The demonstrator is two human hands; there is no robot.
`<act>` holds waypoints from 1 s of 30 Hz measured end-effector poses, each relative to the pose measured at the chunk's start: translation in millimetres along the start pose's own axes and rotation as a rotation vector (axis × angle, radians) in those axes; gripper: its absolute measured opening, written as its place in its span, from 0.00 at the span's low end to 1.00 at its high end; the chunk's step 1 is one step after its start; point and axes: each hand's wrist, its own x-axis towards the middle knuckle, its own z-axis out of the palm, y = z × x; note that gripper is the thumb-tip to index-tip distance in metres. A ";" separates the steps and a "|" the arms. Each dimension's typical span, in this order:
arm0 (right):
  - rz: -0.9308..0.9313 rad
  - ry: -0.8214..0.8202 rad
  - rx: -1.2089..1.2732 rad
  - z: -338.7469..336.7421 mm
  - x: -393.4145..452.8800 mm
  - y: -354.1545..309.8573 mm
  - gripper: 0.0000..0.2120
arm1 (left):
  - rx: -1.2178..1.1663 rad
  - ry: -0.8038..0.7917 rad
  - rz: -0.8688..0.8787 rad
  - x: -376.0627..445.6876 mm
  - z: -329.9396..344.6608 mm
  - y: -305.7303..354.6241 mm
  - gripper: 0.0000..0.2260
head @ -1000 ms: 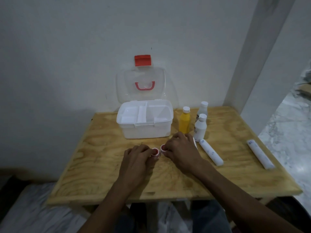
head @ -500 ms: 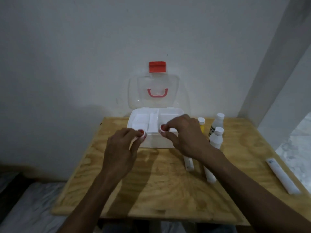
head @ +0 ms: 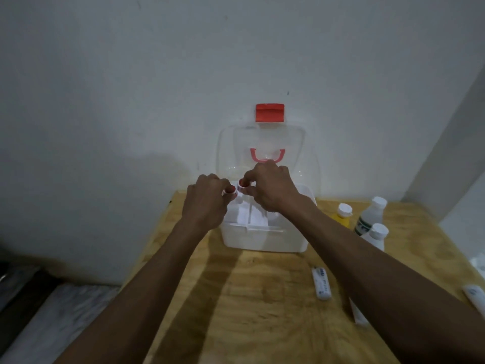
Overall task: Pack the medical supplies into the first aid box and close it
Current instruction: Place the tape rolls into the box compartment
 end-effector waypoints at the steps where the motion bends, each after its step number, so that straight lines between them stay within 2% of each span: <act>1: 0.004 -0.015 0.003 2.9 2.1 -0.1 0.09 | 0.006 0.001 -0.006 0.9 2.6 -1.3 0.10; 11: 0.040 -0.125 -0.048 14.4 12.8 4.0 0.12 | -0.037 -0.054 -0.071 17.7 22.6 -15.2 0.10; 15: 0.041 -0.132 -0.070 16.2 13.4 4.5 0.12 | -0.035 -0.077 -0.048 19.7 25.1 -18.8 0.10; 26: 0.052 -0.128 -0.035 6.1 6.7 3.8 0.11 | -0.087 -0.050 -0.011 12.7 17.7 -17.6 0.10; 30: 0.041 -0.103 -0.034 -7.2 -2.9 2.3 0.13 | -0.103 0.009 0.024 5.6 8.7 -11.1 0.10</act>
